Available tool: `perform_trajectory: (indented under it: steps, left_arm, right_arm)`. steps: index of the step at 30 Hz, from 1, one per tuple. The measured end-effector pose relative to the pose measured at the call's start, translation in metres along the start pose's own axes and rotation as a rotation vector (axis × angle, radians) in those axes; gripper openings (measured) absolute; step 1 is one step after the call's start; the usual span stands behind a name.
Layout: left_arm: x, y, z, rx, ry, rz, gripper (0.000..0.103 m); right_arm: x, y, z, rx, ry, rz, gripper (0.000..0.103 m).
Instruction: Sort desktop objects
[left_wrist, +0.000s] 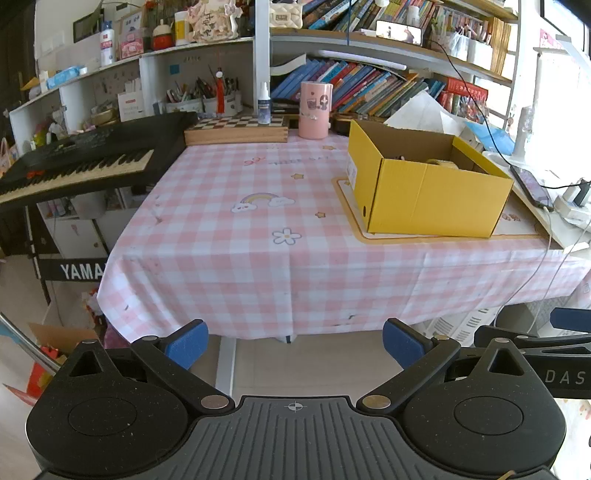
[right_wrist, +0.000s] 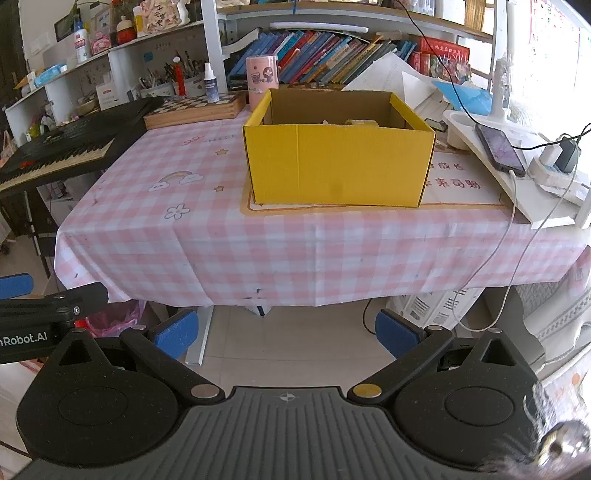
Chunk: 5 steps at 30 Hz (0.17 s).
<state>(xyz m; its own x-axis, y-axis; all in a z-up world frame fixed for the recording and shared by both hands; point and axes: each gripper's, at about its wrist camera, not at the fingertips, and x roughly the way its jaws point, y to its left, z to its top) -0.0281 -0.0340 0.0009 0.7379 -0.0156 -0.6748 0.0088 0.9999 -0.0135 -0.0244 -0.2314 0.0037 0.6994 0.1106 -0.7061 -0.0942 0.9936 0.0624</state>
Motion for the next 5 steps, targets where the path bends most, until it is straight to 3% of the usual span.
perform_trajectory:
  steps: [5]
  left_arm:
    - [-0.0003,0.0002,0.0009,0.003,0.002,-0.002,0.102]
  right_arm:
    - [-0.0007,0.0018,-0.0009,0.002,0.001,-0.001,0.103]
